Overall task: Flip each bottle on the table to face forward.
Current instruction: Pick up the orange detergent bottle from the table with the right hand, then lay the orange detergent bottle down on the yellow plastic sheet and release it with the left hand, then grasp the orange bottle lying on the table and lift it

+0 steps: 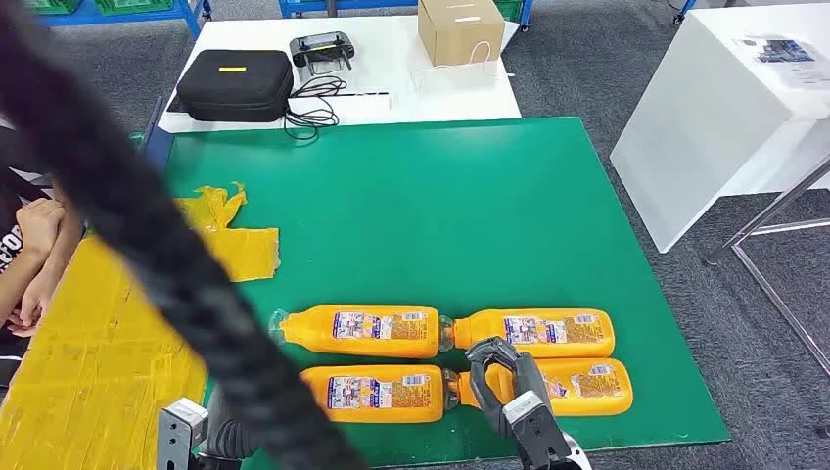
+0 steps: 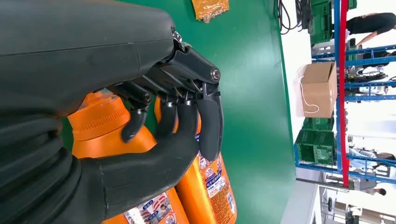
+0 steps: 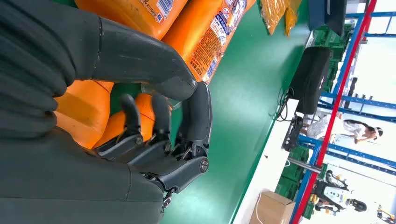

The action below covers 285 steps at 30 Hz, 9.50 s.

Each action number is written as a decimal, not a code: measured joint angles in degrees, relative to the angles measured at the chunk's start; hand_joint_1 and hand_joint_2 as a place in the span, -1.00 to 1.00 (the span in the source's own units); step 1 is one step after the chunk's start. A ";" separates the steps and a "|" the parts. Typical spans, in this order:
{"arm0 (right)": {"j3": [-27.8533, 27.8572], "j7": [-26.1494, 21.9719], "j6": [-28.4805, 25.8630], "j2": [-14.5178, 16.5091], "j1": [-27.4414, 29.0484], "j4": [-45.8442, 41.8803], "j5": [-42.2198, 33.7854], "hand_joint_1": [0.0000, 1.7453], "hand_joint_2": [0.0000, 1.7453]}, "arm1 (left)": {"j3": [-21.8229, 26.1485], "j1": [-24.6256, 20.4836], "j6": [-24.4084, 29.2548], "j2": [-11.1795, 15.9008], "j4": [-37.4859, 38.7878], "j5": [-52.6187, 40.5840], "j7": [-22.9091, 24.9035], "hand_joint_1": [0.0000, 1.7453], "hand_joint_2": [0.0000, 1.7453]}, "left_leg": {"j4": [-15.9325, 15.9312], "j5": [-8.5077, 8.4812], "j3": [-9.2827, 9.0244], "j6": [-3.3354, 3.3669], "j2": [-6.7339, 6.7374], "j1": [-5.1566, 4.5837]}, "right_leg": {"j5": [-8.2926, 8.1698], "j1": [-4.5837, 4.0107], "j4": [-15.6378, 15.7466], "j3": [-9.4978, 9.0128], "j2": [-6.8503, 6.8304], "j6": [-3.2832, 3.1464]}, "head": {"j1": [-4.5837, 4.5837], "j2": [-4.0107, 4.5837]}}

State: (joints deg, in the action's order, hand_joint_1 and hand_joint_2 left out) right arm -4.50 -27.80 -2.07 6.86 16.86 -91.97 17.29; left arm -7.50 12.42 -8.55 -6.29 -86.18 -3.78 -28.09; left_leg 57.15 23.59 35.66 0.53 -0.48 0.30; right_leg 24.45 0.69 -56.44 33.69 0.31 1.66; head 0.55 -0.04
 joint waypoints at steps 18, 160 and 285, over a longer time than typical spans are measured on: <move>-13.97 -0.56 -14.96 1.07 -10.60 -13.64 2.07 -1.00 1.00 | -5.30 -9.47 13.45 -1.03 -12.05 -10.06 -5.13 -0.29 1.00 | 0.01 -0.29 0.00 0.05 0.00 0.00 | -0.22 -0.01 -0.01 -0.01 0.00 -0.10 | 0.00 0.00; -26.29 5.73 -28.16 5.41 -27.59 22.36 27.73 1.00 1.00 | -12.48 -17.86 -1.66 -2.38 -4.64 6.77 -1.01 1.00 1.00 | 0.03 -0.34 0.16 0.06 0.00 0.01 | -0.22 -0.03 -0.04 0.17 0.00 -0.10 | 0.00 0.00; -35.53 37.07 0.51 -6.66 -29.19 23.08 51.56 1.00 1.00 | 4.16 -26.48 31.44 0.26 4.81 -42.87 8.58 -1.00 1.00 | 0.02 -0.45 0.01 -0.04 0.00 0.03 | -0.25 -0.04 -0.05 0.00 -0.02 -0.10 | 0.00 0.00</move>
State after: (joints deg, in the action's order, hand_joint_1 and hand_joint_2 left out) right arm -40.04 9.27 -1.56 0.20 -12.34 -68.90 68.85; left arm -3.34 -14.07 22.89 -6.04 -81.37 -46.65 -19.50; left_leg 57.18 23.14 35.67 0.49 -0.48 0.32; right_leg 24.20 0.65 -56.49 33.69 0.29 1.56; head 0.55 -0.04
